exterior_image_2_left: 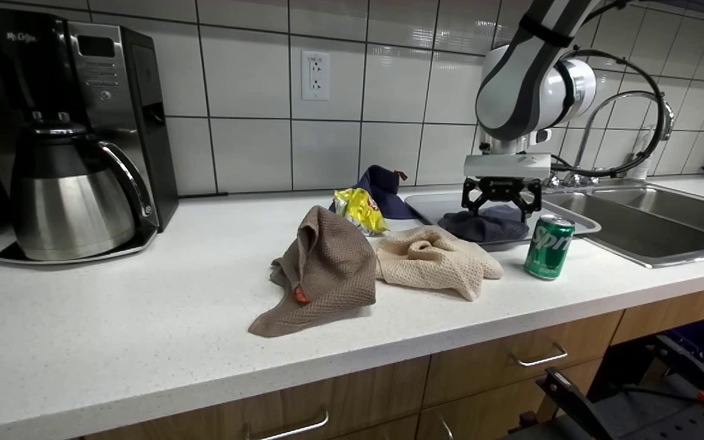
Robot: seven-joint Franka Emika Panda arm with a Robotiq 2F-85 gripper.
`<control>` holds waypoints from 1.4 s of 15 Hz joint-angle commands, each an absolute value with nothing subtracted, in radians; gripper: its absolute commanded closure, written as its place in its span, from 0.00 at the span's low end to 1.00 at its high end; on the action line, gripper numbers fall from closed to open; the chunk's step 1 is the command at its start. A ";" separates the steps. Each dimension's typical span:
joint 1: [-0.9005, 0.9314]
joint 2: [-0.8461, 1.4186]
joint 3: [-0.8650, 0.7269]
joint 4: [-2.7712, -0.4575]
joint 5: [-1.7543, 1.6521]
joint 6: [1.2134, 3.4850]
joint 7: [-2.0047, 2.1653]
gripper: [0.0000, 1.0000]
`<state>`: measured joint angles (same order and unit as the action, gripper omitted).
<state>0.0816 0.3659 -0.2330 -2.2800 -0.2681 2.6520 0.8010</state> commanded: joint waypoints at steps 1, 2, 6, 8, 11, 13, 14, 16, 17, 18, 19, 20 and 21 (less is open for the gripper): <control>0.082 0.382 -0.228 -2.253 -0.245 2.634 0.779 0.31; 0.083 0.385 -0.230 -2.250 -0.247 2.634 0.779 0.40; 0.086 0.387 -0.232 -2.242 -0.252 2.638 0.780 0.72; 0.088 0.386 -0.234 -2.243 -0.255 2.639 0.781 0.87; 0.088 0.382 -0.235 -2.247 -0.255 2.638 0.783 1.00; 0.085 0.373 -0.237 -2.252 -0.255 2.640 0.781 1.00; 0.084 0.369 -0.239 -2.255 -0.255 2.641 0.782 0.99; 0.081 0.357 -0.243 -2.261 -0.254 2.643 0.782 0.99; 0.080 0.350 -0.246 -2.263 -0.254 2.643 0.784 0.99; 0.079 0.342 -0.249 -2.266 -0.254 2.642 0.785 0.99; 0.078 0.334 -0.253 -2.268 -0.255 2.642 0.787 0.99; 0.078 0.324 -0.258 -2.271 -0.257 2.642 0.790 0.99; 0.076 0.313 -0.262 -2.275 -0.258 2.642 0.793 0.99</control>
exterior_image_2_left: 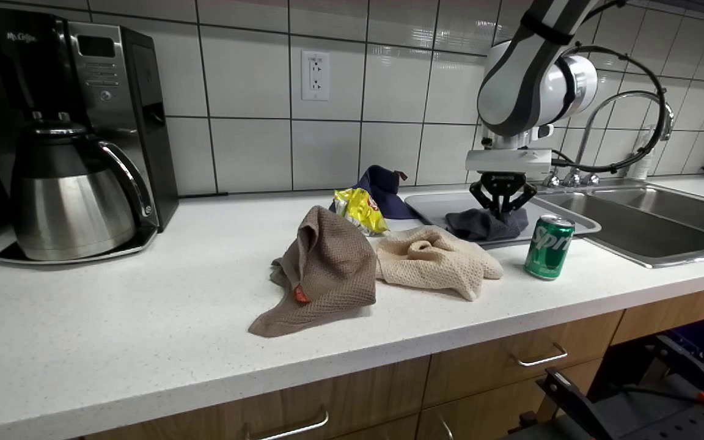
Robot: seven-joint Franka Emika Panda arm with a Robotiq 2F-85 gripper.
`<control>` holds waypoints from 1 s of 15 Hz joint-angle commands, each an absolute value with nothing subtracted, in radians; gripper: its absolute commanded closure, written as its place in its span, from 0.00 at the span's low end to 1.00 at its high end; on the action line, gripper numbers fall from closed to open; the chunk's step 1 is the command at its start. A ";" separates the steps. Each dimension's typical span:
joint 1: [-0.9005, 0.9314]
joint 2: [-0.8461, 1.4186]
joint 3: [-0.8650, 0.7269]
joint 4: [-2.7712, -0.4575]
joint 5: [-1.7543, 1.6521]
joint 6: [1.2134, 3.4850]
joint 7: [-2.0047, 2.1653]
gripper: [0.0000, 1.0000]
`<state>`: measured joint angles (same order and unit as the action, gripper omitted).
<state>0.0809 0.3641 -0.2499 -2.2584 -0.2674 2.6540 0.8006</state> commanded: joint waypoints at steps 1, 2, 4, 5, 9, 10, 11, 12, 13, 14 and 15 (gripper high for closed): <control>0.075 0.304 -0.267 -2.278 -0.261 2.644 0.795 0.99; 0.075 0.292 -0.273 -2.283 -0.265 2.644 0.799 0.99; 0.072 0.266 -0.281 -2.292 -0.268 2.645 0.804 0.99; 0.071 0.252 -0.284 -2.298 -0.270 2.646 0.806 0.99; 0.061 0.180 -0.292 -2.332 -0.282 2.648 0.820 0.99; 0.058 0.157 -0.293 -2.345 -0.287 2.650 0.825 0.99; 0.053 0.134 -0.292 -2.358 -0.291 2.649 0.829 0.99; 0.048 0.109 -0.291 -2.371 -0.296 2.650 0.834 0.99; 0.041 0.086 -0.289 -2.383 -0.300 2.649 0.840 0.99; 0.034 0.063 -0.286 -2.395 -0.307 2.648 0.848 0.99; 0.025 0.040 -0.281 -2.406 -0.312 2.647 0.854 0.99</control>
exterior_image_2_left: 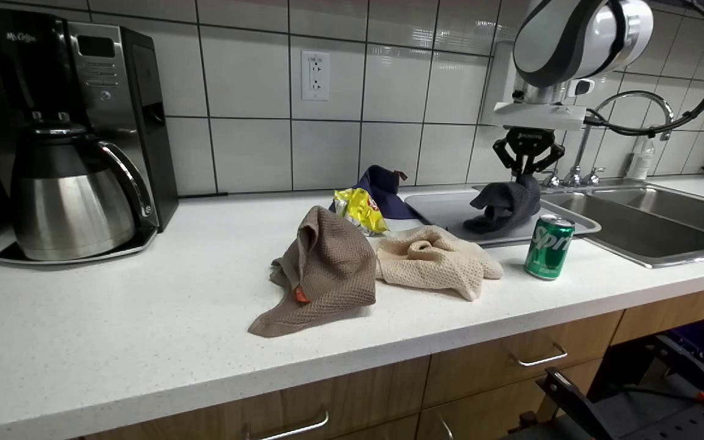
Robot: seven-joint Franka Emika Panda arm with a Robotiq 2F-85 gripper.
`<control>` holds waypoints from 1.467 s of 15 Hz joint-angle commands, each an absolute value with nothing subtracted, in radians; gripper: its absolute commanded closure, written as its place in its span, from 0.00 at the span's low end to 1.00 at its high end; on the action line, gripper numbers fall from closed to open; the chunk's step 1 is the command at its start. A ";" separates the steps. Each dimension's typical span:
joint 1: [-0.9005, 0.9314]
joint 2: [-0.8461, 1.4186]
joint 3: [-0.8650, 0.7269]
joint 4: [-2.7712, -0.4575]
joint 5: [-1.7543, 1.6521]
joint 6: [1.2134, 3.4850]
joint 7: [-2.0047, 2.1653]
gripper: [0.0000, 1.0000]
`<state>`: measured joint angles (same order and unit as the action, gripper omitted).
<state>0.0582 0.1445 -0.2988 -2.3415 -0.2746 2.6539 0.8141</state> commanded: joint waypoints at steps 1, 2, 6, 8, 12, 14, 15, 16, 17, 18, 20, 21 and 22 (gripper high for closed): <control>0.014 0.020 -0.276 -2.416 -0.316 2.646 0.859 0.99; 0.002 0.000 -0.272 -2.425 -0.319 2.645 0.863 0.99; -0.055 -0.063 -0.250 -2.455 -0.317 2.645 0.870 0.99; -0.085 -0.086 -0.238 -2.468 -0.320 2.646 0.876 0.99; -0.135 -0.122 -0.211 -2.482 -0.311 2.643 0.881 0.99; -0.154 -0.140 -0.198 -2.488 -0.306 2.644 0.884 0.99; -0.162 -0.147 -0.192 -2.490 -0.302 2.646 0.884 0.99; -0.169 -0.155 -0.187 -2.491 -0.300 2.646 0.884 0.99; -0.176 -0.164 -0.181 -2.493 -0.297 2.648 0.884 0.99; -0.182 -0.171 -0.176 -2.493 -0.295 2.650 0.885 0.99; -0.192 -0.186 -0.164 -2.494 -0.292 2.650 0.888 0.99; -0.197 -0.194 -0.159 -2.494 -0.290 2.651 0.888 0.99; -0.202 -0.203 -0.152 -2.495 -0.291 2.653 0.891 0.99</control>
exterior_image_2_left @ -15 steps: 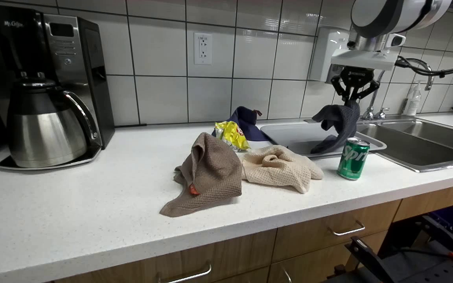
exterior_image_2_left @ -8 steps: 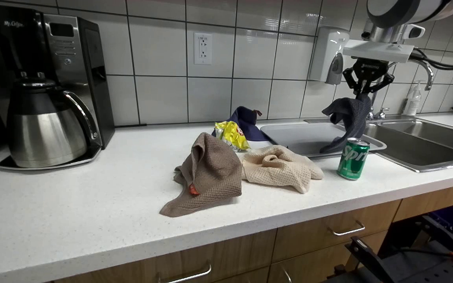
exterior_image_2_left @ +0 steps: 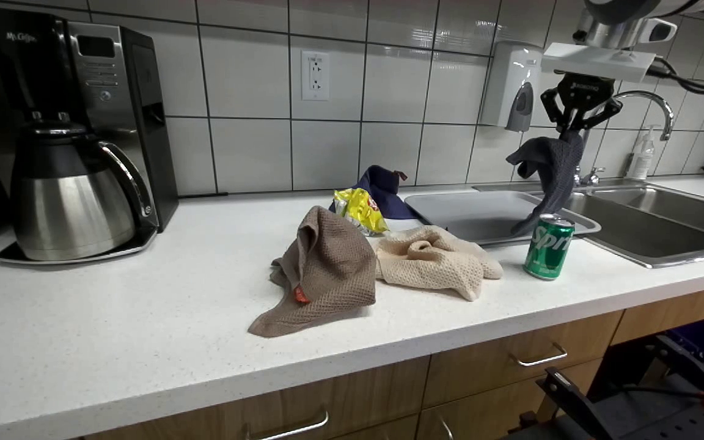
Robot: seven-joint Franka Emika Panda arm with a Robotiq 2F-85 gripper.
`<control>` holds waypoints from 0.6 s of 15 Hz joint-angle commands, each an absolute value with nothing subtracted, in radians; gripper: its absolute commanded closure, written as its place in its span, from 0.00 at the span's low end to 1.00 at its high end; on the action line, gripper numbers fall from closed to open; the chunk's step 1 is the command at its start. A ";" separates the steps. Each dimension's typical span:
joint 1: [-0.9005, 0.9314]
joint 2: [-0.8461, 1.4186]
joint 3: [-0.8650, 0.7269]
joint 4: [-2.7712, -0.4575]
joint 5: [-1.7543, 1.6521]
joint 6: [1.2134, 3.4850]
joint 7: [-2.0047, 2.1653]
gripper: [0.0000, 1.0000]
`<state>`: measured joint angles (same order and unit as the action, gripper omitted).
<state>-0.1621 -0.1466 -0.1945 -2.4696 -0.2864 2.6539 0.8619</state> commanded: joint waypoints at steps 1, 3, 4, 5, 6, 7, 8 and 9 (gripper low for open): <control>-0.207 -0.211 -0.146 -2.496 -0.292 2.655 0.892 0.99; -0.216 -0.228 -0.134 -2.498 -0.293 2.658 0.897 0.99; -0.220 -0.236 -0.129 -2.500 -0.292 2.659 0.897 0.99; -0.226 -0.244 -0.123 -2.502 -0.293 2.660 0.899 0.99; -0.232 -0.252 -0.118 -2.504 -0.294 2.660 0.902 0.99; -0.238 -0.261 -0.114 -2.508 -0.293 2.661 0.902 0.99; -0.243 -0.270 -0.110 -2.512 -0.293 2.661 0.904 0.99; -0.249 -0.277 -0.108 -2.518 -0.291 2.663 0.904 0.99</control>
